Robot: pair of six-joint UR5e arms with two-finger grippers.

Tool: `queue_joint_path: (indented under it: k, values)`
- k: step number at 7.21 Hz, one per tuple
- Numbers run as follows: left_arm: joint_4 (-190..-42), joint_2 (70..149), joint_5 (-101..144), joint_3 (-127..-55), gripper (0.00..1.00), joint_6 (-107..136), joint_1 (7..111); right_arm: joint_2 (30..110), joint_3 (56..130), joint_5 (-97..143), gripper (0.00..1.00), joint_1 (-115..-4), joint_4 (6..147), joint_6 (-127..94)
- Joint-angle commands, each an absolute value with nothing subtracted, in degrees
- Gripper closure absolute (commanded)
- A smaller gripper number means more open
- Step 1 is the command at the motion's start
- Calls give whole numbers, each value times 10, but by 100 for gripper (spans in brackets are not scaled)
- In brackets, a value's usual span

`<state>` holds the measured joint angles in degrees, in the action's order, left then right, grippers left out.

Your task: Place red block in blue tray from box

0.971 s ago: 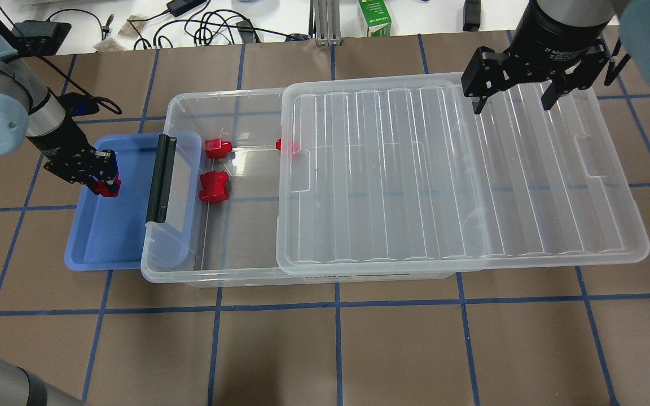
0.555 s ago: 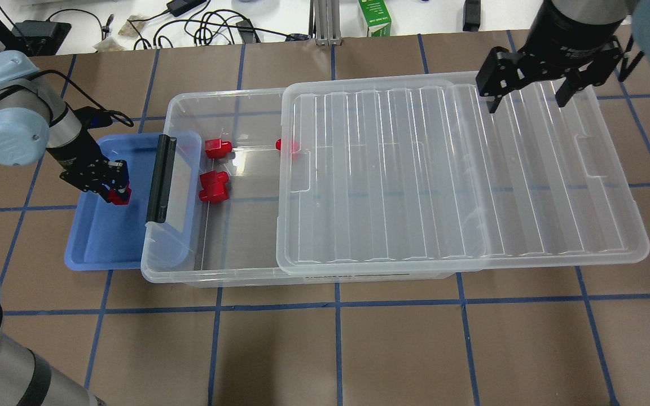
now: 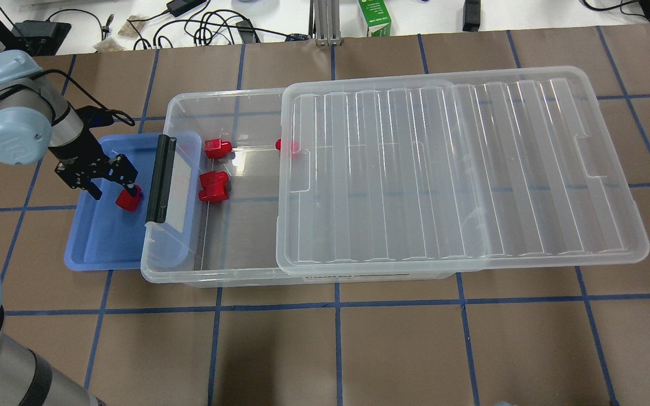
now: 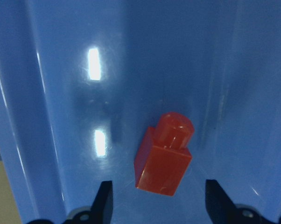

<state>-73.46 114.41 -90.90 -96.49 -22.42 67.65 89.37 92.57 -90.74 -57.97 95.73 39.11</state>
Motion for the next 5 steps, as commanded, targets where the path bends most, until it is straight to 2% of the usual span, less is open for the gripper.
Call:
queue_joint_path:
  k: [1,3,5]
  values:
    - [-794,1090,-907,-937,0,-222,684,879,1012,-885,0,-543,1052,404]
    - [-922,1036,-910,-861,0,-214,720,854,1040,-889,0,-541,1074,404]
    - [-951,979,-906,-847,0,-140,769,847,1041,-887,0,-547,1073,396]
